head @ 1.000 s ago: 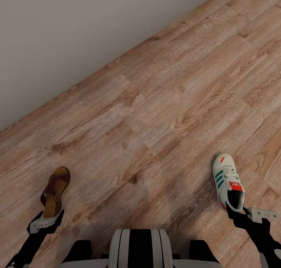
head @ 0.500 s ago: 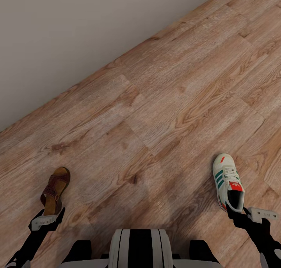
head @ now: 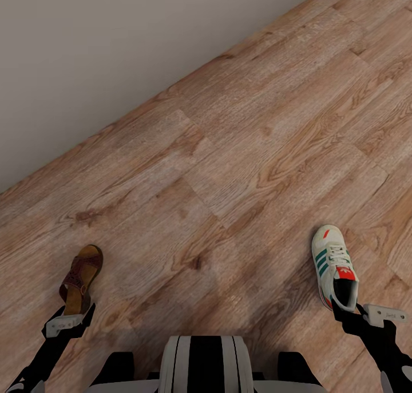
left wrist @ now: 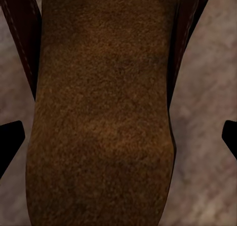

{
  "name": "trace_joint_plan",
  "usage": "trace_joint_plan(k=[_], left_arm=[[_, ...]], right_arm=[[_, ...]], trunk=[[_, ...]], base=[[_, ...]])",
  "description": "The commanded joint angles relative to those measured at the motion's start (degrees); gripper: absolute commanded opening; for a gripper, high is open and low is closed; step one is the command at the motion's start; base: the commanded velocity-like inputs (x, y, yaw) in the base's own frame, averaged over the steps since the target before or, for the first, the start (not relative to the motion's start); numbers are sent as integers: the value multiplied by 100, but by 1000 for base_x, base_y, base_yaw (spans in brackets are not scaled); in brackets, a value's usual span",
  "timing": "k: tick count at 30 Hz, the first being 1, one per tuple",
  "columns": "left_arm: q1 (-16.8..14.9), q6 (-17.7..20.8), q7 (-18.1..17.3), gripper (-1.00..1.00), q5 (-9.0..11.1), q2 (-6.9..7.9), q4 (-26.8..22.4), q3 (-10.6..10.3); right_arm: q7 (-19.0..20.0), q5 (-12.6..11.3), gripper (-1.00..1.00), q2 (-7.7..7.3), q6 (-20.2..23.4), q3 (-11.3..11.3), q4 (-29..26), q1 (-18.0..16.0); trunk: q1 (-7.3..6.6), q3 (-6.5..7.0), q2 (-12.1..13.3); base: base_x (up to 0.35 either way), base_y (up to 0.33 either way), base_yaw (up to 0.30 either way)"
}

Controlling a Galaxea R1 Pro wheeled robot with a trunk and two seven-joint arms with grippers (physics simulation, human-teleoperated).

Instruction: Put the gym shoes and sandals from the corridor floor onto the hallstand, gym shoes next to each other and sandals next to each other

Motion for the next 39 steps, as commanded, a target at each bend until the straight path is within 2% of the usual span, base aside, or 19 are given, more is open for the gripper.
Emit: trace_joint_plan(k=[1,4,5,39], left_arm=[[-3,0,0,100,-1,1,2,-1],[-3,1,1,100,0,3,2,-1],[-2,1,0,-100,0,3,2,-1],[-7,-1,-21,-100,-17,-1,16,3]], right_arm=[[-3,-34,-100,1,-11,12,154,3],[-4,-33,-100,2,-32,12,154,3],[-6,-33,-100,1,-40,12,154,3],[-7,-35,-100,2,-70,15,153,3]], trunk=[[1,0,0],[1,0,0],[1,0,0],[1,0,0]], base=[[0,0,0],[0,0,0],[0,0,0],[0,0,0]])
